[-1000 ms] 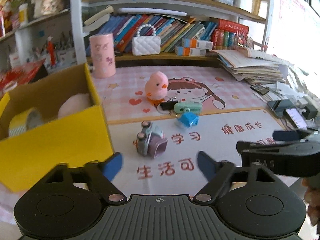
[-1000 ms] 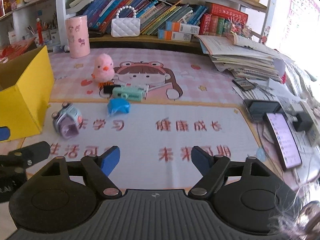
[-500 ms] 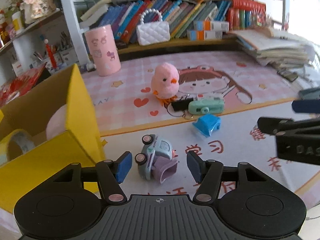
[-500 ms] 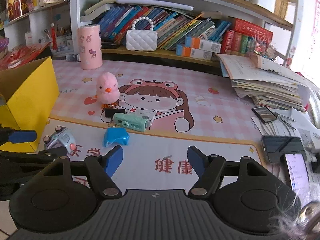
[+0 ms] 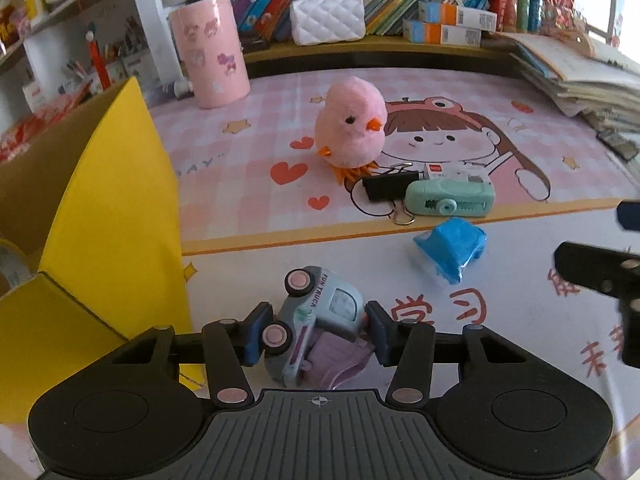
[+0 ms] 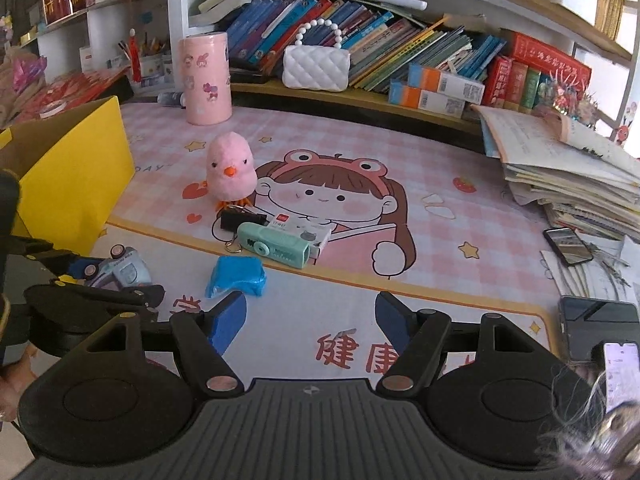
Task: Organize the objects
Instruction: 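Grasp the grey-purple toy car with the left tool, then grasp the blue block with the right tool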
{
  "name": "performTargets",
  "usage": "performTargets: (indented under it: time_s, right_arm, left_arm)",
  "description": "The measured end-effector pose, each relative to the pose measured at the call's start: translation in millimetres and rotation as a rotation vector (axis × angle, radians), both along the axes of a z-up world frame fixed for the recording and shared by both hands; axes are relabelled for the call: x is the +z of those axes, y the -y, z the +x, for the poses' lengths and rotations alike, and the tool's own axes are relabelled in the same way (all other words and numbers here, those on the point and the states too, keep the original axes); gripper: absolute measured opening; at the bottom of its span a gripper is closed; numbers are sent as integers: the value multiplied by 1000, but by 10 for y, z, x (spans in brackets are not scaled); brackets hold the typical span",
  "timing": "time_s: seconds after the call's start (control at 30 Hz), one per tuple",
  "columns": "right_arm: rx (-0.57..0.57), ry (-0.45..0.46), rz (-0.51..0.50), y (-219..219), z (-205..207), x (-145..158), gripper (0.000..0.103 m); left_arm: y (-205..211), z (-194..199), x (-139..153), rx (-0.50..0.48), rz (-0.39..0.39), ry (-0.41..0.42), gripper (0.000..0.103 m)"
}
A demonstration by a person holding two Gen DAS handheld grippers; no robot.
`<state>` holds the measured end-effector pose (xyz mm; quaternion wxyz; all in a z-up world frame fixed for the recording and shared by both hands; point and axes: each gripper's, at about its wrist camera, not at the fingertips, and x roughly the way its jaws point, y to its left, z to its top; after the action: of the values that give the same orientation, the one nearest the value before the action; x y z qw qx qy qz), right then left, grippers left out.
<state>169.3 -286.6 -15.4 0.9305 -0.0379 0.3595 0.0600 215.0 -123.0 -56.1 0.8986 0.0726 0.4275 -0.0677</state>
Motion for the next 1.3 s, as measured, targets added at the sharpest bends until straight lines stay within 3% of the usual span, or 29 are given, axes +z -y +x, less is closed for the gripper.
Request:
performTargets:
  time_s: [0.2, 0.43, 0.63, 0.7, 0.87, 1.07, 1.3]
  right_arm:
    - [44, -37, 51, -83, 192, -61, 69]
    - [60, -140, 132, -212, 602, -265, 59]
    - [105, -168, 110, -385, 739, -364, 56]
    - [112, -174, 94, -428, 750, -406, 50]
    - [114, -138, 58, -486, 722, -415, 41]
    - [113, -67, 55, -537, 542, -242, 39]
    - [54, -88, 114, -634, 177, -4, 39]
  left_arm:
    - [-54, -168, 204, -20, -68, 19, 48]
    - [-253, -332, 235, 43, -91, -7, 48]
    - [-426, -474, 271, 87, -110, 6, 48]
    - [-477, -515, 280, 100, -113, 8, 48]
    - [-566, -632, 319, 112, -129, 25, 48]
    - [-665, -747, 348, 114, -155, 44, 48]
    - [-892, -916, 397, 131, -200, 60, 48]
